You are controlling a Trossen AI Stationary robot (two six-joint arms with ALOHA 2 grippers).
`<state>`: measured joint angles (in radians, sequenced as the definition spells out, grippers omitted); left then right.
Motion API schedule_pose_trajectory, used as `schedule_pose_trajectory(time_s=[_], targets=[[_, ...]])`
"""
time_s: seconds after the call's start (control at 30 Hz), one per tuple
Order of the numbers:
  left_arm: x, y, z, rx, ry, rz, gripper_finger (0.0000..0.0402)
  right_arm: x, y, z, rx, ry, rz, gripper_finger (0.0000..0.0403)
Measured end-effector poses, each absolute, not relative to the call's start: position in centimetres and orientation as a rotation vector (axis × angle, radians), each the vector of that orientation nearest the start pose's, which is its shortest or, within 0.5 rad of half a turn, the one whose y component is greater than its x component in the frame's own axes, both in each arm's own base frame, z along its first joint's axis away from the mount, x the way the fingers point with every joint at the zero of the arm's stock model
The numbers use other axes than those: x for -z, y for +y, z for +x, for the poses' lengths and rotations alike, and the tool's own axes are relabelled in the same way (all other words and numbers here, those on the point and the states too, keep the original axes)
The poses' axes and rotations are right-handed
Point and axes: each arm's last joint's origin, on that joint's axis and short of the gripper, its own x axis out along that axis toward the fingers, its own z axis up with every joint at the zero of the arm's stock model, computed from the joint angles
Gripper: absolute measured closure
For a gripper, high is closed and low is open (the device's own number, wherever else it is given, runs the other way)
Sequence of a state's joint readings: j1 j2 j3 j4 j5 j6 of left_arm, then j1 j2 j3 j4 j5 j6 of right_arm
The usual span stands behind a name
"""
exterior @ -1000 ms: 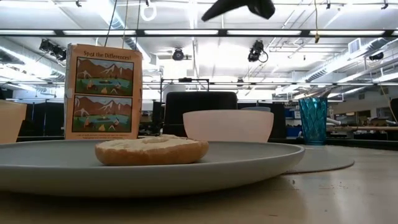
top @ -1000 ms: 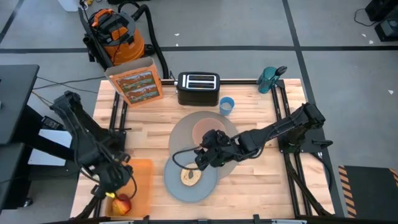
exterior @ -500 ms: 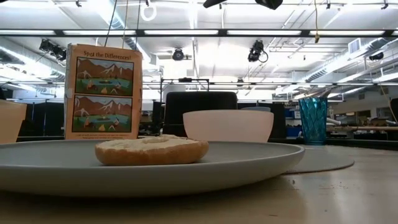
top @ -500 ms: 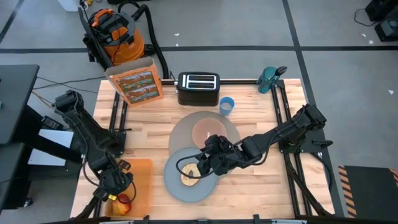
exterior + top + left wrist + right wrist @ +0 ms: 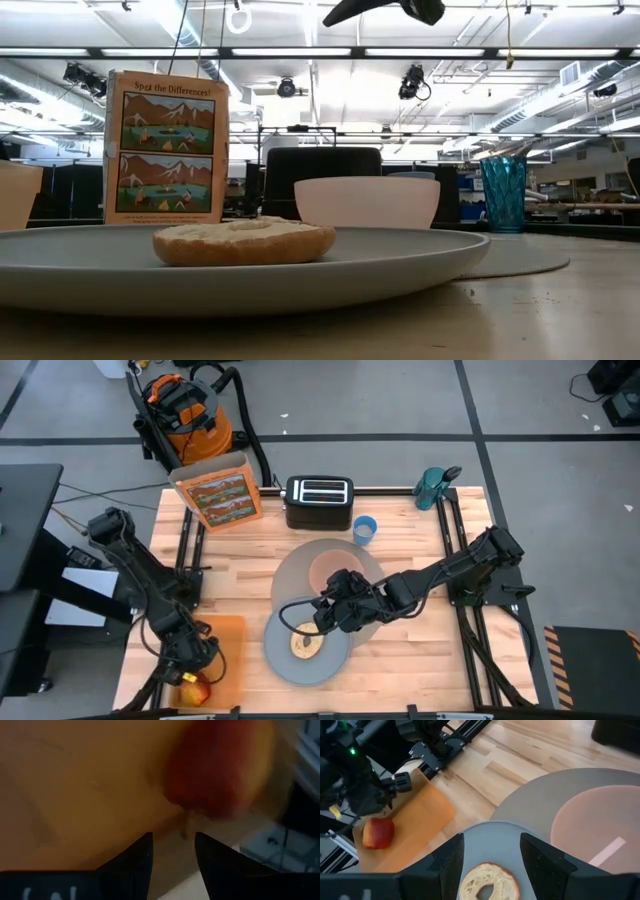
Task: Arrange a breakfast setting
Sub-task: Put the red apple on the left side of the light orange bowl on the gray placemat
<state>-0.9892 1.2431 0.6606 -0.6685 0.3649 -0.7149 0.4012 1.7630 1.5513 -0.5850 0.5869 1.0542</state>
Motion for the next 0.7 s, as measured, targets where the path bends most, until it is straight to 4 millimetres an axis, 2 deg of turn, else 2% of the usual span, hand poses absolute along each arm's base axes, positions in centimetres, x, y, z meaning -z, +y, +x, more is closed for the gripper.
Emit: schedule_pose_trajectory(time_s=[0.07,0.2,0.37,0.53,0.7], targets=[[-17.6,-17.1,10.6,0.592,1.604,-0.138,0.0249,-30.4,13.4,36.3,0.517,0.523,0.631,0.0202],[-17.6,-17.1,10.7,0.609,1.634,-0.158,0.0249,-30.4,13.1,36.4,0.522,0.521,0.631,0.0202],[-17.0,-18.0,10.2,0.641,1.66,-0.12,0.0249,-30.4,13.2,36.4,0.519,0.523,0.632,0.0202],[-16.0,-19.0,10.5,0.679,1.674,-0.123,0.0249,-30.4,13.2,36.4,0.52,0.523,0.632,0.0202],[-15.8,-19.1,10.5,0.692,1.711,-0.15,0.0249,-30.4,13.2,36.4,0.519,0.523,0.633,0.0202]])
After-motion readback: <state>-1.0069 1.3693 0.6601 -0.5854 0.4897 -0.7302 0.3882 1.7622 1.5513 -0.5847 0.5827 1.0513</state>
